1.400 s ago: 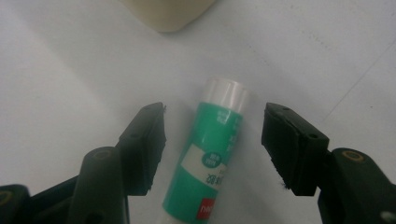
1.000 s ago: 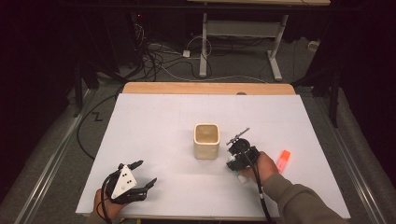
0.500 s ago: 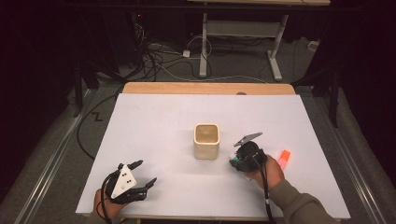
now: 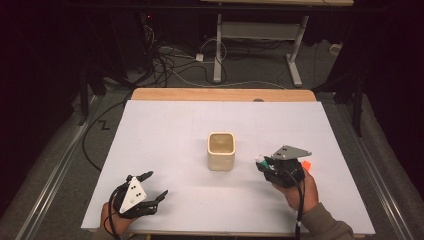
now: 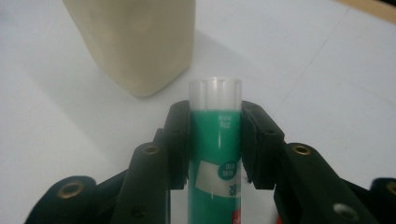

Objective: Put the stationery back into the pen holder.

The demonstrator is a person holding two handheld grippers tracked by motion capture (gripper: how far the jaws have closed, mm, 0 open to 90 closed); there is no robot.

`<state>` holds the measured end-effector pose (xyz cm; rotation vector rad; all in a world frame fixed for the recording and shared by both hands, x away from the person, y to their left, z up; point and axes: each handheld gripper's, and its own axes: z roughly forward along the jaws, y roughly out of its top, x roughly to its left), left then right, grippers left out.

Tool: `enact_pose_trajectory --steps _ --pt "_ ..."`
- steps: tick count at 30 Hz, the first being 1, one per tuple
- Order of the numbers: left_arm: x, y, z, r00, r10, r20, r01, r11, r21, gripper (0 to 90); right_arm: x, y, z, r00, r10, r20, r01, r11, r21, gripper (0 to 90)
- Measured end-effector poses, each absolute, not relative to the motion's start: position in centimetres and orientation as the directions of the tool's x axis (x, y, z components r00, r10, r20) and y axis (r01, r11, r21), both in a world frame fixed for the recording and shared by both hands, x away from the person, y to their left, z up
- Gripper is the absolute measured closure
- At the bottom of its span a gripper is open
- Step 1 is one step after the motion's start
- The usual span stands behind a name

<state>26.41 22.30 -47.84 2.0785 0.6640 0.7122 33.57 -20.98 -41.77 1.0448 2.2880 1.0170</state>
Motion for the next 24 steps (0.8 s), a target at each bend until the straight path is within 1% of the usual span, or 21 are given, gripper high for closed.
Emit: enact_pose_trajectory --steps 5,10,20,24 --pt "26.4 22.3 -47.9 0.701 0.667 0.251 0.204 -0.525 0.826 24.5 33.0 -22.1 -41.0 -0.629 0.776 -0.043 0.415 0.382 0.826 66.4" --pt "26.5 22.3 -48.0 0.702 0.667 0.250 0.207 -0.527 0.824 24.5 32.8 -22.6 -40.5 -0.635 0.772 -0.035 0.362 0.338 0.869 66.4" --pt "26.4 22.3 -47.9 0.701 0.665 0.258 0.197 -0.528 0.826 24.5 33.2 -22.3 -39.5 -0.657 0.754 -0.024 0.295 0.287 0.911 66.3" --pt "26.4 22.3 -48.0 0.703 0.661 0.263 0.196 -0.535 0.822 24.5 33.5 -22.0 -38.8 -0.670 0.742 -0.037 0.249 0.271 0.930 66.3"
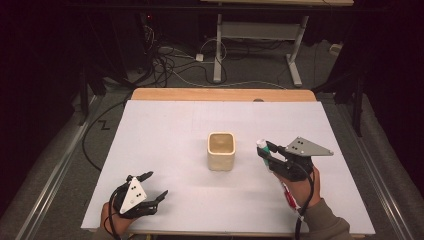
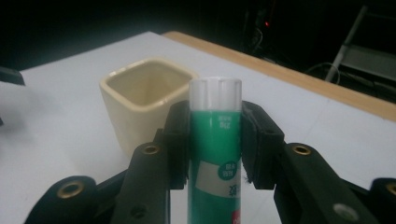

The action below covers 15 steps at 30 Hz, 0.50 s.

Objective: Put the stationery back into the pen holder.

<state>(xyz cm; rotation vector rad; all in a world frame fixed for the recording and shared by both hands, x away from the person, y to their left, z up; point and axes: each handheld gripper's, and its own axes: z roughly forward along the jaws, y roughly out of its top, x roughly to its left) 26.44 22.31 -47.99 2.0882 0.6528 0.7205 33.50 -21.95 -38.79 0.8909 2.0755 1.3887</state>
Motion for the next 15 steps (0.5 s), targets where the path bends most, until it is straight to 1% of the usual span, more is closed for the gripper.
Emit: enact_pose_trajectory --steps 3,8,15 --pt "26.6 22.3 -48.0 0.704 0.659 0.265 0.194 -0.538 0.820 24.5 33.8 -21.5 -38.4 -0.677 0.734 -0.055 0.214 0.268 0.939 66.3" --pt "26.7 22.3 -48.0 0.705 0.658 0.263 0.191 -0.534 0.823 24.5 34.6 -20.4 -38.0 -0.690 0.722 -0.061 0.200 0.270 0.942 66.3" --pt "26.9 22.0 -47.9 0.710 0.652 0.267 0.184 -0.538 0.823 24.5 35.3 -19.0 -37.5 -0.707 0.705 -0.052 0.173 0.244 0.954 66.3"
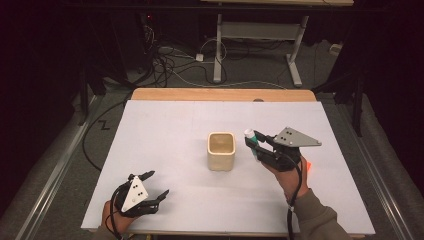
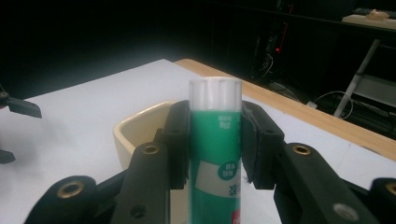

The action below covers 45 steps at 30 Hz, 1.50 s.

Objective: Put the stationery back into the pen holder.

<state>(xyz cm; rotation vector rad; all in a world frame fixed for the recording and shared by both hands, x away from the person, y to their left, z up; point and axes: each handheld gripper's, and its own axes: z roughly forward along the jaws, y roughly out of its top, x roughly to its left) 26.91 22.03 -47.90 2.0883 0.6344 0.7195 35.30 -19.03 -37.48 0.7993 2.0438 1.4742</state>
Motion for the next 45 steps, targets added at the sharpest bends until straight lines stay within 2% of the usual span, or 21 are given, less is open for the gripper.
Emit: enact_pose_trajectory --steps 22,34,45 --pt "26.8 22.6 -48.2 0.720 0.649 0.246 0.192 -0.527 0.828 24.5 37.1 -13.9 -35.4 -0.747 0.662 -0.058 0.098 0.196 0.976 66.3" --pt "26.7 22.8 -48.2 0.723 0.647 0.241 0.190 -0.522 0.831 24.5 38.5 -11.4 -36.4 -0.772 0.634 -0.045 0.117 0.212 0.970 66.2" --pt "26.7 23.0 -48.2 0.723 0.649 0.238 0.192 -0.519 0.833 24.5 39.0 -10.7 -38.1 -0.788 0.615 -0.023 0.142 0.219 0.965 66.1"
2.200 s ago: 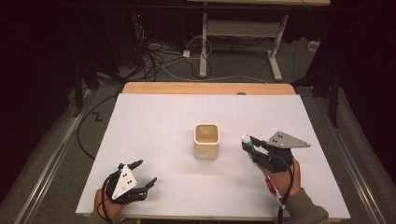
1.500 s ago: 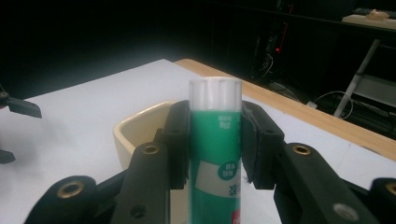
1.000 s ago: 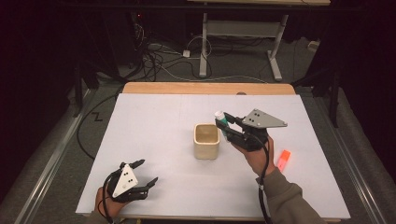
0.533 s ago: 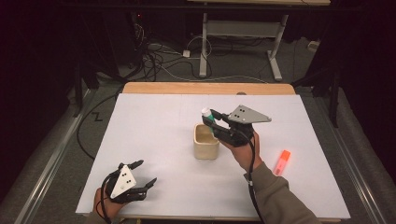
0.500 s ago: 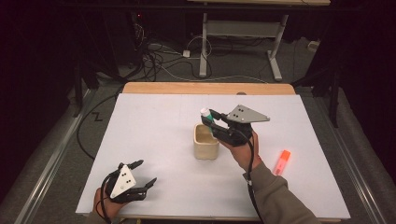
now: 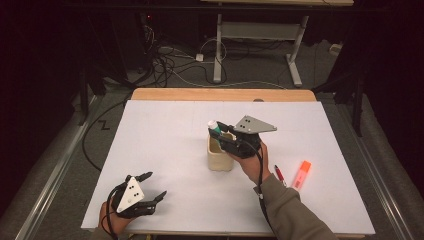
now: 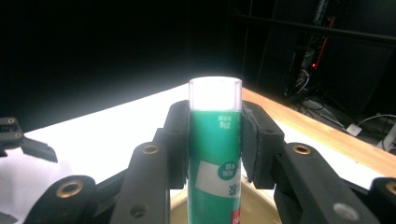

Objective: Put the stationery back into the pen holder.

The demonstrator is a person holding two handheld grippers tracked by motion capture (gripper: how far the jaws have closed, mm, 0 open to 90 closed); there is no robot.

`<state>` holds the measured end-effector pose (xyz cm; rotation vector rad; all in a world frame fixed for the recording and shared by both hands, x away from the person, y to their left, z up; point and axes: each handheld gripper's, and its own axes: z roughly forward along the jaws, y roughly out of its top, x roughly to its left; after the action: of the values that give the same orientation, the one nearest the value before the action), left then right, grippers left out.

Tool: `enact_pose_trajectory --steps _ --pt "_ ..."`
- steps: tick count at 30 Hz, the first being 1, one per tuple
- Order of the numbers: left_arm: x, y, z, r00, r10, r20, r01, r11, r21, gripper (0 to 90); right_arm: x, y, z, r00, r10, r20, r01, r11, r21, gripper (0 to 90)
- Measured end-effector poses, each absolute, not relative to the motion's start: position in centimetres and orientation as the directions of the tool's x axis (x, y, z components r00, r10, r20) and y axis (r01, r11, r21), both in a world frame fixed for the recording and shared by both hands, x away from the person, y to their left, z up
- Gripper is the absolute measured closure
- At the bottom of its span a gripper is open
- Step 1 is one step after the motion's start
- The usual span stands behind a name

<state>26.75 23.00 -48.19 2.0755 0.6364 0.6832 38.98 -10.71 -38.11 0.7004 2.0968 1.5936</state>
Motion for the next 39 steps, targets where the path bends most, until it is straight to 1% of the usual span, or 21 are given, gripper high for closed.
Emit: enact_pose_trajectory --steps 4,9,24,31,39 --pt "26.7 22.9 -48.1 0.724 0.645 0.246 0.183 -0.522 0.833 24.5 39.0 -10.9 -38.8 -0.785 0.619 -0.019 0.153 0.222 0.963 66.0" --pt "26.7 22.7 -48.1 0.727 0.640 0.250 0.181 -0.529 0.829 24.5 38.8 -10.9 -39.7 -0.774 0.632 -0.041 0.156 0.253 0.955 65.9" --pt "26.7 22.6 -48.2 0.721 0.643 0.258 0.188 -0.540 0.820 24.5 37.9 -12.3 -41.1 -0.759 0.649 -0.056 0.180 0.292 0.939 65.5" --pt "26.6 22.5 -48.2 0.721 0.641 0.264 0.185 -0.545 0.818 24.5 37.2 -13.0 -41.0 -0.750 0.657 -0.075 0.172 0.304 0.937 63.8" --pt "26.6 22.4 -48.1 0.717 0.639 0.280 0.180 -0.557 0.811 24.5 36.3 -13.7 -40.2 -0.734 0.668 -0.123 0.142 0.328 0.934 58.7"
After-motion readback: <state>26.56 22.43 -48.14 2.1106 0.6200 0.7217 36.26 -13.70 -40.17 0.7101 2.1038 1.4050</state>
